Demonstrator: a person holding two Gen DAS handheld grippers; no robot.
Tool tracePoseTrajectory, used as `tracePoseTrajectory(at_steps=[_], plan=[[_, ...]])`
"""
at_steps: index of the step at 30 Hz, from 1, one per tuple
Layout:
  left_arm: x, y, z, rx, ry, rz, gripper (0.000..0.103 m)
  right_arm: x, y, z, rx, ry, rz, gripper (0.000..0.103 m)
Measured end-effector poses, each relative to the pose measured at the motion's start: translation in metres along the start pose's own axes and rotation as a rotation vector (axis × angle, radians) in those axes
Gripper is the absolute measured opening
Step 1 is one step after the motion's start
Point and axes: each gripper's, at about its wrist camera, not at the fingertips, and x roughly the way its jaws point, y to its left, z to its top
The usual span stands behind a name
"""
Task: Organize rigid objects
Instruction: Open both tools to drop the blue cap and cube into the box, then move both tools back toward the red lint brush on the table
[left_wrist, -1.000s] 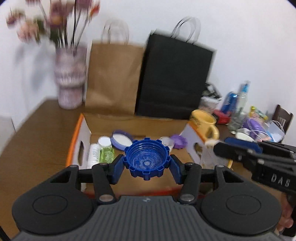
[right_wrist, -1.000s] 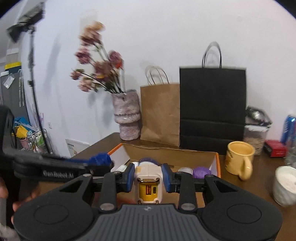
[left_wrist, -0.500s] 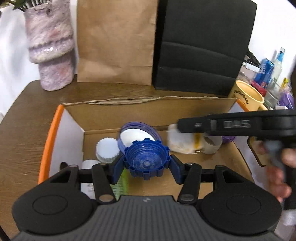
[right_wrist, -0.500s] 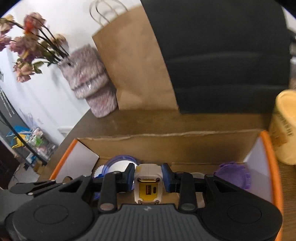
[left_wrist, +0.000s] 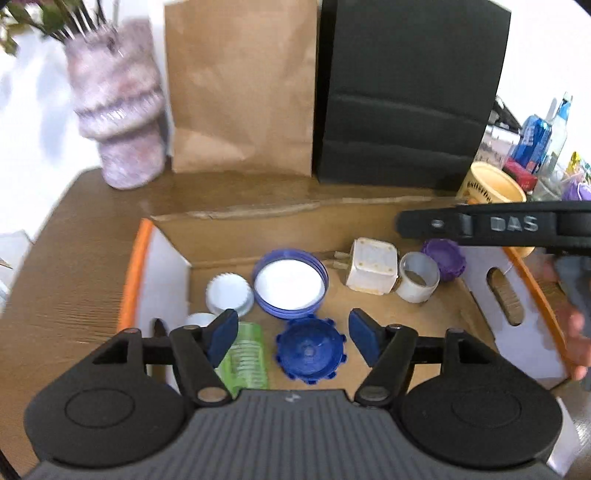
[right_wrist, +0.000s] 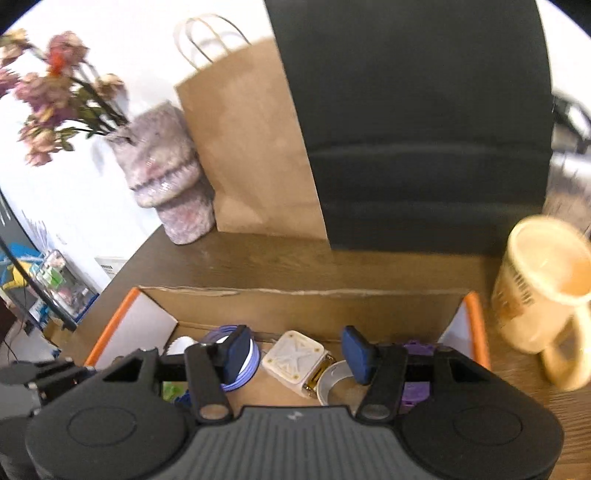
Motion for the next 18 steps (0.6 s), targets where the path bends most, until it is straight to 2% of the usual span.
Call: tracePoseTrajectory(at_steps=[5, 7, 8, 11, 18], plan=[[-0.062, 0.004, -0.001, -0.023, -0.062, 0.031, 0.079, -0.064, 0.01, 0.001, -0.017, -0.041, -0.032, 0.056], [-0.086, 0.004, -0.007, -0.032, -0.086, 0.048, 0.08, -0.088, 0.017, -0.007, -0.044, -0.067, -0.069, 0.063], [-0.096, 0.004, -0.012, -0.038, -0.103, 0.06, 0.081, -0.1, 0.022, -0.014, -0.07, -0.072, -0.1, 0.067], [-0.129, 0.003, -0.032, -0.076, -0.177, 0.102, 0.081, -0.13, 0.033, -0.034, -0.14, -0.096, -0.165, 0.068], [-0.184, -0.012, -0.083, -0.092, -0.328, 0.153, 0.081, -0.201, 0.062, -0.092, -0.232, -0.252, -0.201, 0.071]])
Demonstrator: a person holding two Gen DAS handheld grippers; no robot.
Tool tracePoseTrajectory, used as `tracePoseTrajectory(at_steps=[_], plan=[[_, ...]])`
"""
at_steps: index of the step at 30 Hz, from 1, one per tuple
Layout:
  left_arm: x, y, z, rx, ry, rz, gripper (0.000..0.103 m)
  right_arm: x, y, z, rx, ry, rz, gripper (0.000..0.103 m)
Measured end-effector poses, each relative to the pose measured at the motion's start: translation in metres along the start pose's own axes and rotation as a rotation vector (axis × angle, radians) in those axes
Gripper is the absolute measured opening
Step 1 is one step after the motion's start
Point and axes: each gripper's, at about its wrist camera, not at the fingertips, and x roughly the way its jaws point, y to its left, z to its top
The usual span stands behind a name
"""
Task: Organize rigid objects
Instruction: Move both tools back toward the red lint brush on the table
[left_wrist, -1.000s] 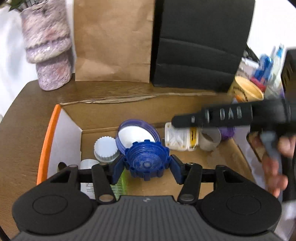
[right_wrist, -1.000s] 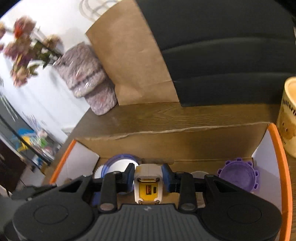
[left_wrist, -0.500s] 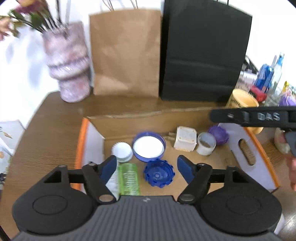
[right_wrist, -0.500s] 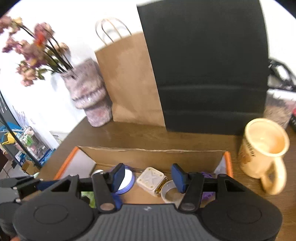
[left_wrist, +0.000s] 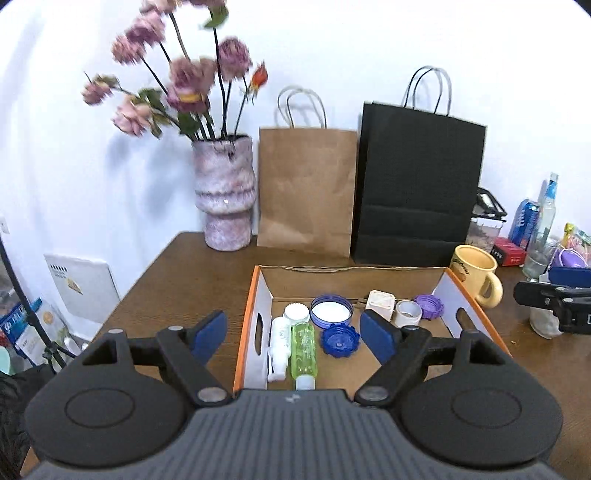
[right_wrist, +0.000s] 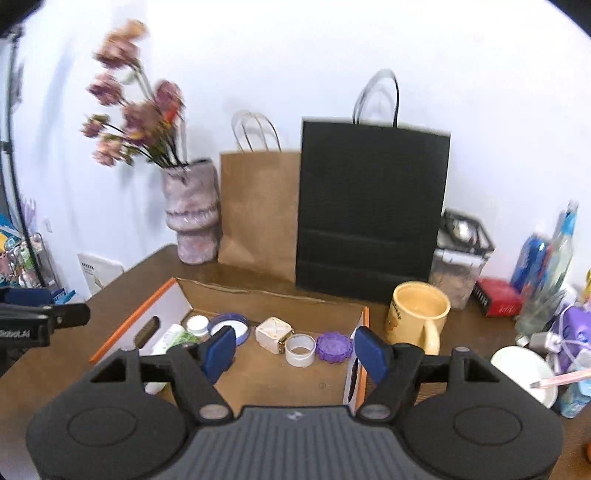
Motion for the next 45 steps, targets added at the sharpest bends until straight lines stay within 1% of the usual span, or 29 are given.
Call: tracePoseTrajectory(at_steps=[3, 6, 10, 12, 14, 17, 18, 20, 22, 24, 26, 30, 32, 34, 37, 39, 45], plan=[[-0.026, -0.003, -0.021, 0.011, -0.043, -0.001, 0.081, -0.03, 0.011, -0.02, -0.027, -0.058, 0.005, 0.075], [-0.049, -0.006, -0.043, 0.018, -0.08, 0.006, 0.081, -0.053, 0.022, -0.044, -0.06, -0.1, -0.006, 0.075], [-0.083, -0.007, -0.073, 0.025, -0.141, 0.001, 0.081, -0.082, 0.036, -0.076, -0.1, -0.139, -0.002, 0.076], [-0.099, -0.009, -0.086, 0.037, -0.173, -0.009, 0.081, -0.096, 0.042, -0.092, -0.111, -0.155, -0.001, 0.08], [-0.115, -0.013, -0.101, 0.075, -0.195, -0.022, 0.081, -0.111, 0.046, -0.106, -0.097, -0.162, 0.018, 0.083], [-0.137, -0.017, -0.12, 0.117, -0.232, -0.024, 0.081, -0.131, 0.05, -0.125, -0.061, -0.162, 0.055, 0.083], [-0.146, -0.017, -0.127, 0.124, -0.25, -0.021, 0.081, -0.138, 0.051, -0.131, -0.056, -0.17, 0.053, 0.083], [-0.162, -0.013, -0.14, 0.11, -0.284, -0.016, 0.082, -0.153, 0.056, -0.144, -0.054, -0.195, 0.043, 0.083], [-0.177, -0.009, -0.157, 0.083, -0.3, 0.005, 0.081, -0.169, 0.059, -0.157, -0.036, -0.223, 0.028, 0.084], [-0.191, -0.008, -0.177, 0.08, -0.319, 0.026, 0.082, -0.185, 0.064, -0.171, -0.025, -0.246, 0.022, 0.086], [-0.204, -0.007, -0.194, 0.067, -0.324, 0.037, 0.082, -0.2, 0.068, -0.184, -0.021, -0.259, 0.02, 0.086], [-0.224, 0.003, -0.214, 0.026, -0.311, 0.032, 0.083, -0.224, 0.079, -0.207, -0.034, -0.263, 0.024, 0.086], [-0.232, 0.007, -0.223, 0.019, -0.308, 0.035, 0.084, -0.233, 0.085, -0.216, -0.045, -0.262, 0.011, 0.087], [-0.238, 0.01, -0.231, 0.005, -0.291, 0.027, 0.084, -0.242, 0.09, -0.23, -0.04, -0.253, 0.009, 0.088], [-0.24, 0.011, -0.239, 0.014, -0.256, 0.006, 0.085, -0.249, 0.093, -0.247, -0.038, -0.226, 0.027, 0.088], [-0.236, 0.008, -0.241, 0.032, -0.242, 0.011, 0.086, -0.249, 0.089, -0.252, -0.032, -0.209, 0.026, 0.088], [-0.221, 0.0, -0.241, 0.021, -0.214, 0.003, 0.086, -0.229, 0.072, -0.255, 0.007, -0.172, -0.009, 0.088]])
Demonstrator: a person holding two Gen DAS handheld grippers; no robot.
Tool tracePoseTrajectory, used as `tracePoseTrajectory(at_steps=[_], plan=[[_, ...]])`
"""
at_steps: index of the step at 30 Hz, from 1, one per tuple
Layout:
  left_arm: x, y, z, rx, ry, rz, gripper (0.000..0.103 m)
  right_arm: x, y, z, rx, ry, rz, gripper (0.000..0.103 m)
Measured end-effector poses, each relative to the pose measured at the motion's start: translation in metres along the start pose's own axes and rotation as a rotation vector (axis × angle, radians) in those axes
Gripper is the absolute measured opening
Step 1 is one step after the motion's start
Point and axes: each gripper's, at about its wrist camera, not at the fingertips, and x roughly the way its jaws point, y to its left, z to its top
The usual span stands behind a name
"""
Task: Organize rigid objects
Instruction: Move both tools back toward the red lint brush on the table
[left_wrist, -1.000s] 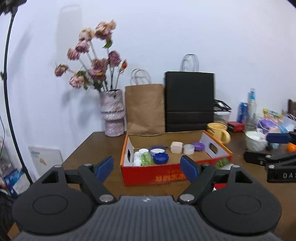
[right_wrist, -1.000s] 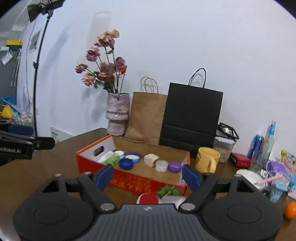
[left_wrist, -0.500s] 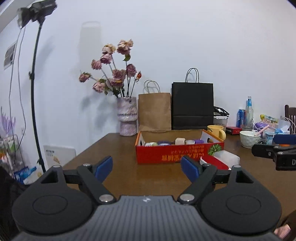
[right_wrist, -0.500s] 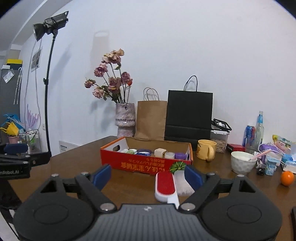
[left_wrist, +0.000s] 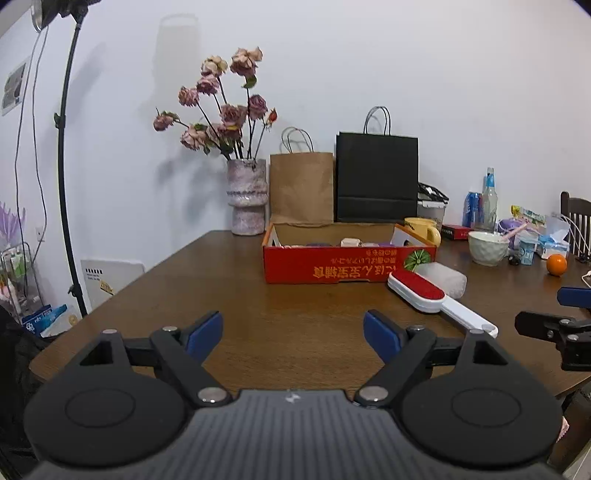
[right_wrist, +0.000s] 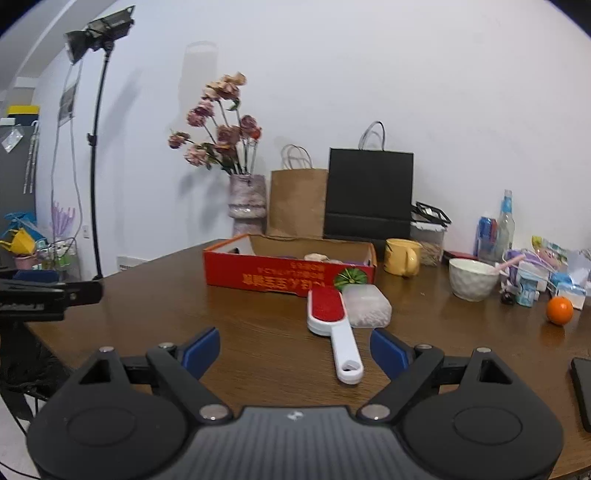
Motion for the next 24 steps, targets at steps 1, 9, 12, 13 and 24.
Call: tracePoseTrajectory(at_steps=[1, 9, 12, 13, 24], plan=[[0.004, -0.001, 0.0, 0.004, 0.006, -0.004, 0.086, 0.006, -0.003, -0.002, 0.002, 0.008, -0.006, 0.087], [0.036, -0.01, 0.003, 0.028, 0.049, -0.005, 0.087, 0.055, -0.023, -0.005, 0.01, 0.077, -0.056, 0.081], [0.05, -0.008, 0.005, 0.01, 0.07, -0.003, 0.087, 0.074, -0.029, -0.003, 0.008, 0.107, -0.06, 0.075], [0.054, -0.007, 0.006, 0.006, 0.075, -0.001, 0.087, 0.081, -0.031, -0.002, 0.005, 0.117, -0.061, 0.075], [0.097, -0.003, 0.015, 0.013, 0.11, 0.016, 0.087, 0.159, -0.046, 0.002, -0.004, 0.267, -0.051, 0.036]])
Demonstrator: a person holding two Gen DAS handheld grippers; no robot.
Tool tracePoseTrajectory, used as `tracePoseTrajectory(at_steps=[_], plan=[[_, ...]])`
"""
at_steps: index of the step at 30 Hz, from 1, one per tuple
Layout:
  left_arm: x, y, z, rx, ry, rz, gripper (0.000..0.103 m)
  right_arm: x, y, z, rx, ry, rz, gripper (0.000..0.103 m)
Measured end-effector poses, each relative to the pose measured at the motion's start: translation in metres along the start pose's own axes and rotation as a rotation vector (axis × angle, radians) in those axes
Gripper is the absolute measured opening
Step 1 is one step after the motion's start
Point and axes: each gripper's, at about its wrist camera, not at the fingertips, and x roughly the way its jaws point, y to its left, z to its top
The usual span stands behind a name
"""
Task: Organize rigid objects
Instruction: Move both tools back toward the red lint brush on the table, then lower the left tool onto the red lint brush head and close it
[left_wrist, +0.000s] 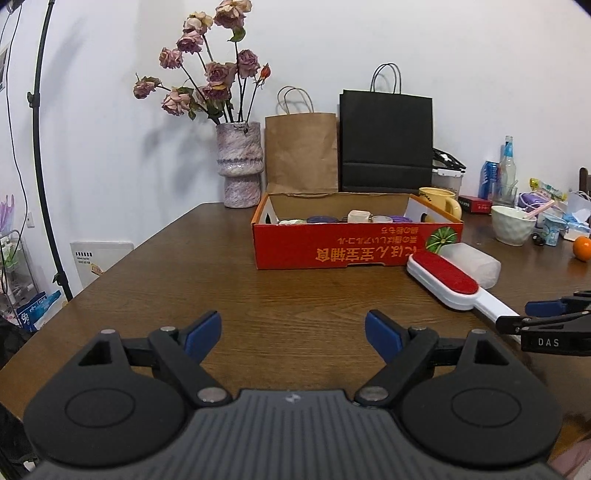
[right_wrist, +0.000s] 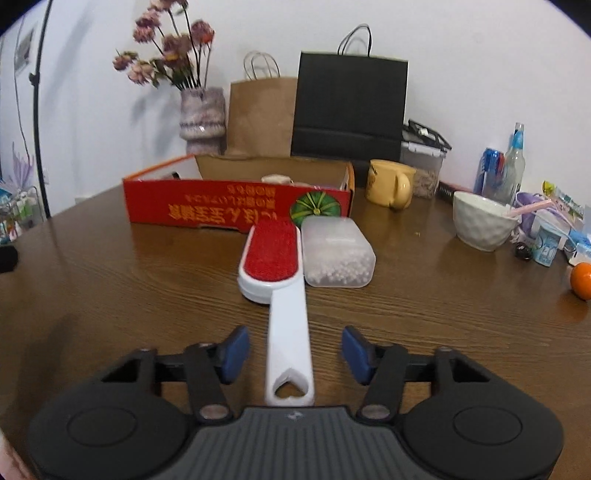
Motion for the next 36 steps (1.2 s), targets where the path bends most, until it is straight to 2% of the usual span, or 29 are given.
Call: tracePoseTrajectory(at_steps=[2, 6, 9, 11, 12, 14, 15, 19, 24, 26, 29, 33, 34, 36], plan=[[0.007, 0.002, 0.001, -0.007, 0.01, 0.005, 0.087, 0.007, 0.0, 0.002, 0.001, 0.015, 0.016, 0.025], [0.019, 0.006, 0.0, -0.015, 0.03, 0.012, 0.087, 0.007, 0.011, 0.003, -0.033, 0.007, 0.066, 0.025], [0.026, 0.007, -0.001, -0.021, 0.043, 0.01, 0.087, -0.005, 0.025, -0.002, -0.124, -0.002, 0.228, 0.025], [0.029, 0.007, 0.0, -0.022, 0.048, 0.006, 0.087, -0.013, 0.034, -0.005, -0.201, 0.028, 0.305, 0.026], [0.031, 0.006, 0.0, -0.022, 0.051, 0.004, 0.087, -0.015, 0.034, -0.005, -0.201, 0.036, 0.286, 0.036], [0.036, 0.004, 0.0, -0.023, 0.057, -0.005, 0.087, -0.016, 0.025, -0.003, -0.136, 0.034, 0.2, 0.044], [0.039, 0.003, -0.001, -0.025, 0.063, -0.012, 0.087, -0.016, 0.018, -0.002, -0.099, 0.025, 0.192, 0.046], [0.05, -0.003, -0.002, -0.041, 0.097, -0.052, 0.087, -0.017, 0.011, -0.001, -0.078, 0.01, 0.195, 0.042], [0.064, -0.008, 0.002, -0.049, 0.119, -0.084, 0.087, -0.015, -0.012, 0.004, 0.018, -0.034, -0.009, 0.043], [0.07, -0.009, 0.004, -0.047, 0.126, -0.1, 0.086, -0.015, -0.021, 0.005, 0.051, -0.033, 0.006, 0.043], [0.083, -0.011, 0.006, -0.04, 0.142, -0.119, 0.082, -0.017, -0.023, 0.006, 0.075, -0.009, 0.074, 0.043], [0.099, -0.006, 0.008, -0.094, 0.163, -0.104, 0.079, -0.021, -0.021, 0.001, 0.068, 0.031, 0.059, 0.039], [0.1, -0.005, 0.009, -0.101, 0.165, -0.109, 0.077, -0.023, -0.021, 0.001, 0.074, 0.038, 0.065, 0.037], [0.101, -0.005, 0.009, -0.101, 0.16, -0.112, 0.067, -0.025, -0.021, 0.0, 0.08, 0.054, 0.085, 0.036]])
